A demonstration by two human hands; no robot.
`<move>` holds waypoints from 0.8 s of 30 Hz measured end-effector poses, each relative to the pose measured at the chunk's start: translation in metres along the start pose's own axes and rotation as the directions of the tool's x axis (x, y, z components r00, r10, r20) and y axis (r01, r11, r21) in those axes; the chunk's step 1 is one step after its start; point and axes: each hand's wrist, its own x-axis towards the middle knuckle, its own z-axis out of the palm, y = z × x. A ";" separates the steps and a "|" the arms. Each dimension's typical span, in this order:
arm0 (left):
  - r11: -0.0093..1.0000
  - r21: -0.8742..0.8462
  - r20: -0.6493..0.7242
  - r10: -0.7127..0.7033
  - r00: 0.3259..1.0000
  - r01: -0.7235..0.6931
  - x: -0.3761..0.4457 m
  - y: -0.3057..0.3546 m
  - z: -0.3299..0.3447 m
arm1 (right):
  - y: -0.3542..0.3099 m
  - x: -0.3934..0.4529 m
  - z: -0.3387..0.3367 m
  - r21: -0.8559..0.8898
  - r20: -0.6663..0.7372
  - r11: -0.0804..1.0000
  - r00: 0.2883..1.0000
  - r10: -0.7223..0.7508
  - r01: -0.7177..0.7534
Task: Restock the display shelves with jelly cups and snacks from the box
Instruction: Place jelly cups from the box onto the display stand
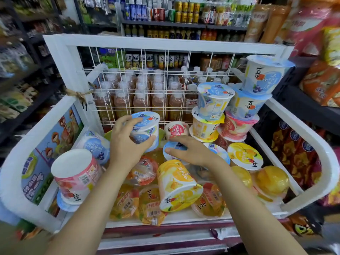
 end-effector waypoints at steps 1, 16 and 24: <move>1.000 0.008 -0.021 0.000 1.000 0.000 -0.002 0.000 -0.004 | 0.002 0.001 0.002 0.000 -0.008 1.000 1.000 0.004 -0.004; 0.996 0.045 -0.033 0.082 0.996 -0.080 -0.008 -0.013 0.007 | -0.018 0.023 -0.008 -0.019 -0.168 1.000 0.986 0.006 -0.009; 0.996 -0.083 -0.054 0.024 0.998 -0.028 -0.005 -0.015 0.000 | -0.010 0.060 0.005 -0.014 -0.189 0.987 0.970 0.155 -0.160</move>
